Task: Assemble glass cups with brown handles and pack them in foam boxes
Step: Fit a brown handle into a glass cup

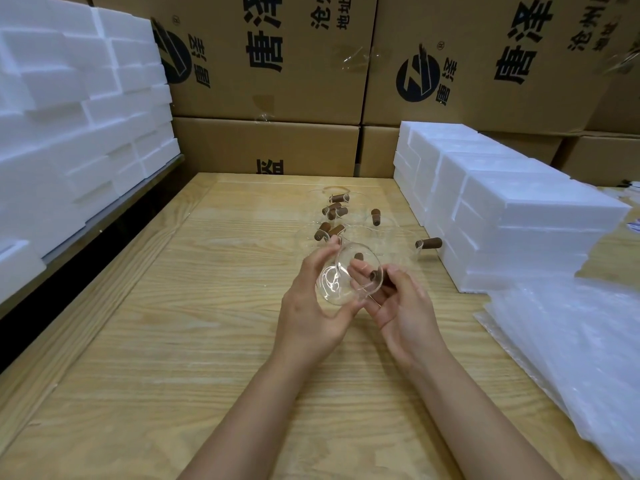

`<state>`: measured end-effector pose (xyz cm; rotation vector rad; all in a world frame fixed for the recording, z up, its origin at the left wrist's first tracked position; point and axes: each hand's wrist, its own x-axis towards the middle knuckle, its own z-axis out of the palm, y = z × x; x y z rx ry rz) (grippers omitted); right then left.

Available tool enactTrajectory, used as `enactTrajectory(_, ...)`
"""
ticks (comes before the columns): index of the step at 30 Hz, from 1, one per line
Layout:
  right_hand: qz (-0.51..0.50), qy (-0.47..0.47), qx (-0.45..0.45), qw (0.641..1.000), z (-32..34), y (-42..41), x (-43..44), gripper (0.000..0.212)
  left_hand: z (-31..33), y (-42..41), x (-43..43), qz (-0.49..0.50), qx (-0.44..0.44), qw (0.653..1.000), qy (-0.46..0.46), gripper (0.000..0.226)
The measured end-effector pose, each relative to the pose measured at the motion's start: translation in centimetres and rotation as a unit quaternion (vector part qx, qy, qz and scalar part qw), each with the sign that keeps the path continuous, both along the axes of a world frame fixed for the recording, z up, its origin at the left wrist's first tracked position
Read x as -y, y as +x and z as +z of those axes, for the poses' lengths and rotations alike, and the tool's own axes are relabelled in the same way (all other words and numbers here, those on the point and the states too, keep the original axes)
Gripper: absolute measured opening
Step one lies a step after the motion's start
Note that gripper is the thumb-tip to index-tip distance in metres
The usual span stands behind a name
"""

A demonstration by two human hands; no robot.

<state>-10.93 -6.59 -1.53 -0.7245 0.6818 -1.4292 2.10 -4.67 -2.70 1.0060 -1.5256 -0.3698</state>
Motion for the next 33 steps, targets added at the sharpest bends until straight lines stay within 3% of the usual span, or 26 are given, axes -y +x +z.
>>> enactTrajectory(5, -0.002, -0.017, 0.014, 1.000, 0.13, -0.02, -0.19, 0.017, -0.52, 0.02, 0.31, -0.008, -0.004, 1.000, 0.004, 0.088)
enactTrajectory(14, -0.006, -0.085, -0.102, 0.991, 0.29, 0.16, -0.61, 0.024, -1.00, 0.34, 0.80, 0.015, -0.010, 1.000, 0.013, 0.088)
enactTrajectory(22, -0.044, -0.014, -0.052, 0.998, -0.04, -0.10, 0.06, 0.015, -0.90, 0.31, 0.44, -0.004, 0.000, 1.000, 0.023, 0.082)
enactTrajectory(29, -0.079, -0.019, -0.100, 0.992, -0.29, -0.08, 0.00, 0.014, -0.64, 0.21, 0.12, 0.013, 0.007, 0.999, 0.051, 0.080)
enactTrajectory(33, -0.114, -0.053, -0.133, 0.983, -0.12, -0.15, -0.16, 0.044, -0.97, 0.27, 0.30, -0.010, -0.014, 0.996, 0.083, 0.083)
